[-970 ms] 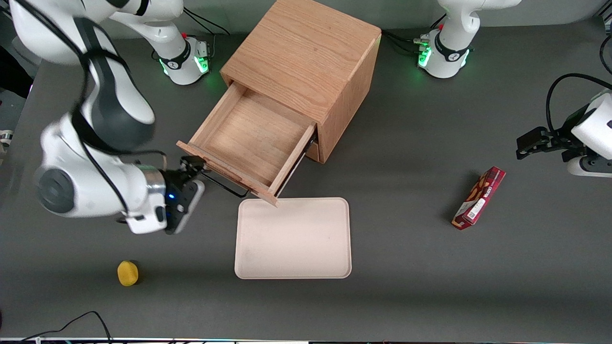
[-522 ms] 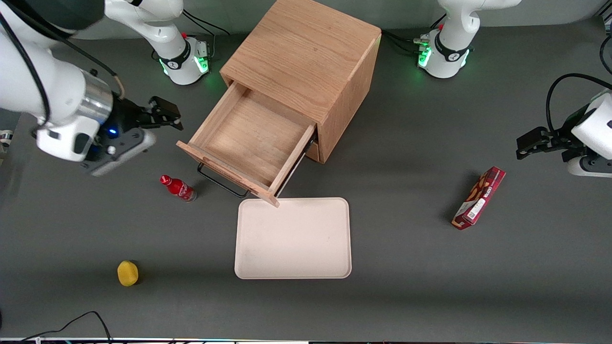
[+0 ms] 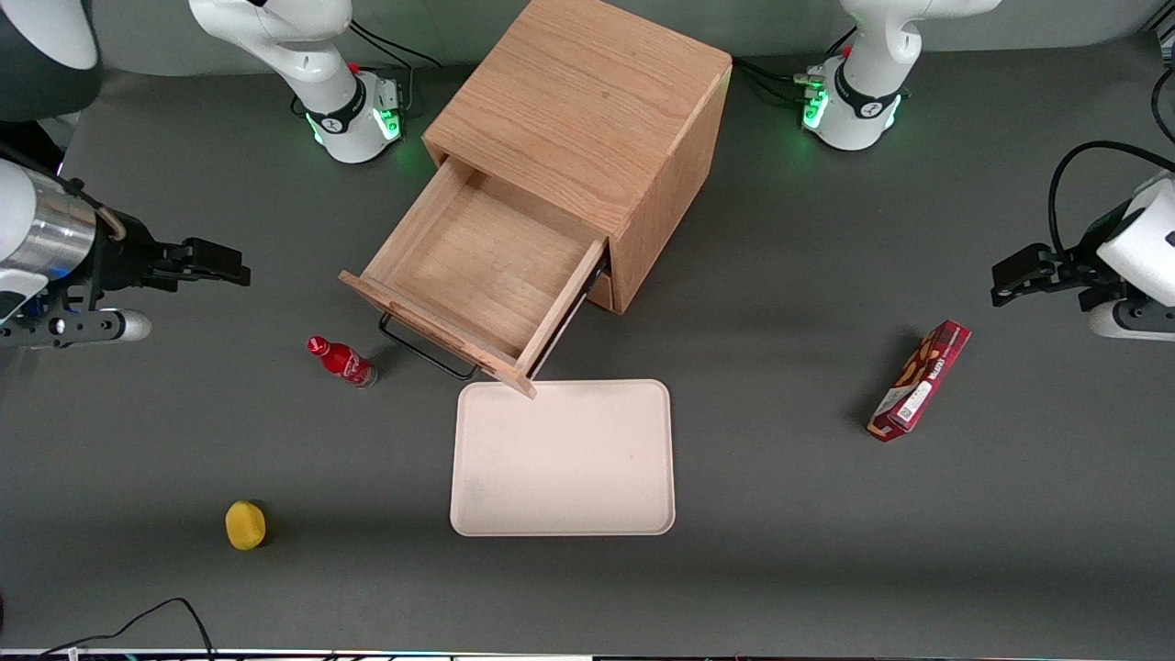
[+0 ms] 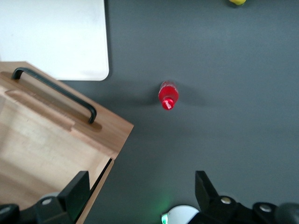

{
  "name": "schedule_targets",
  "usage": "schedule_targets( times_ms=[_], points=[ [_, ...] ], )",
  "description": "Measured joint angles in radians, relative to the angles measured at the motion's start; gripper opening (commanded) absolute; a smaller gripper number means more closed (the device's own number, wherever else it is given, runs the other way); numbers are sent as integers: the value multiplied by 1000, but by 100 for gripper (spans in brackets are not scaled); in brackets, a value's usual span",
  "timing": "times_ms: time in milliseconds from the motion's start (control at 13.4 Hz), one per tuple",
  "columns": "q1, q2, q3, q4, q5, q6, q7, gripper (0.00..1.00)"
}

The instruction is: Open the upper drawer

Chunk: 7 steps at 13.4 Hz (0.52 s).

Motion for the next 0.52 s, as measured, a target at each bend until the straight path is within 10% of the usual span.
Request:
schedule_targets(
  times_ms=[522],
  points=[
    [9,-318,-6,-519,-83,323,1,100]
  ],
)
